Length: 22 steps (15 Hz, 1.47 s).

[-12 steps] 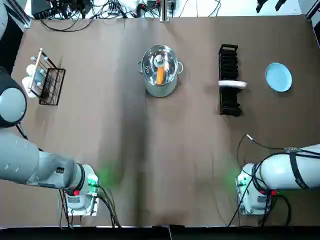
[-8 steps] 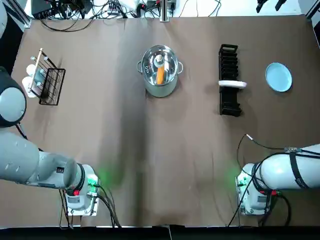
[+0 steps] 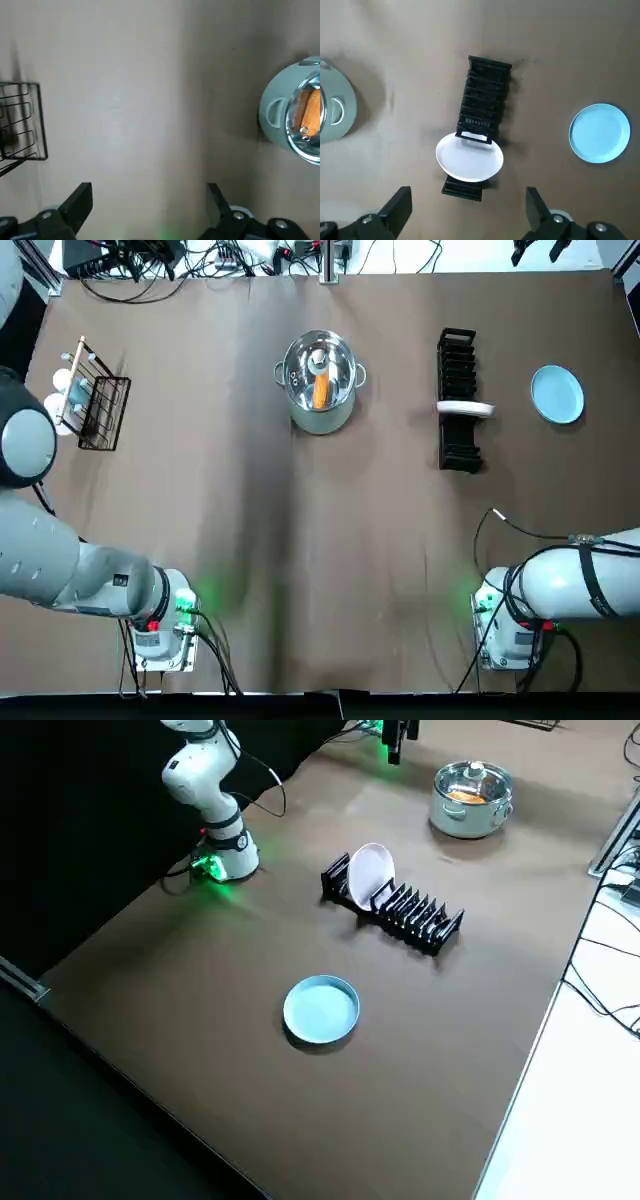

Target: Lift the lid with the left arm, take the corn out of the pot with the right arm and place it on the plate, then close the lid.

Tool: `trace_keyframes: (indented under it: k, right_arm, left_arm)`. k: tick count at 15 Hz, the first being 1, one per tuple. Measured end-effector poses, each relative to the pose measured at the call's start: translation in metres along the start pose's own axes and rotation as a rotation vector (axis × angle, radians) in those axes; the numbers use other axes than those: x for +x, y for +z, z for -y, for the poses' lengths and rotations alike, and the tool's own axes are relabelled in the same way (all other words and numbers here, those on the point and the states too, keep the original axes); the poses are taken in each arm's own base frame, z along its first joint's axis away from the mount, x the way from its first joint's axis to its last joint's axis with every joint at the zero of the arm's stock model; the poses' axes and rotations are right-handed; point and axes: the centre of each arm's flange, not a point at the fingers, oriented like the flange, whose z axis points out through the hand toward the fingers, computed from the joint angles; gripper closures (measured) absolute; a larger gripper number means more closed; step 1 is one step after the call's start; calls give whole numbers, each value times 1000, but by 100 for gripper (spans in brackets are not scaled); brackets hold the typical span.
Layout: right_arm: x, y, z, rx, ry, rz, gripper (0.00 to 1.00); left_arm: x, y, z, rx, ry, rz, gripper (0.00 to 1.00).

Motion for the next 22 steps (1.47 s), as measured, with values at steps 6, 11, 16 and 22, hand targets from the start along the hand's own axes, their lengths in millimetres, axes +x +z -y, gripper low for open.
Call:
trace_keyframes:
  k: [6, 11, 16, 22]
  right_arm:
    - [0, 0, 0, 0, 0, 1, 0]
    - [1, 4, 0, 0, 0, 8, 0]
    - [2, 6, 0, -1, 0, 13, 0]
    - [2, 6, 4, -1, -8, 13, 0]
  left_arm:
    - [11, 33, -74, -74, -24, 25, 0]
    - [10, 70, -170, -83, -102, 4, 0]
    - [2, 116, -259, -100, -70, -34, 0]
    - [1, 175, -319, -60, -59, -117, 0]
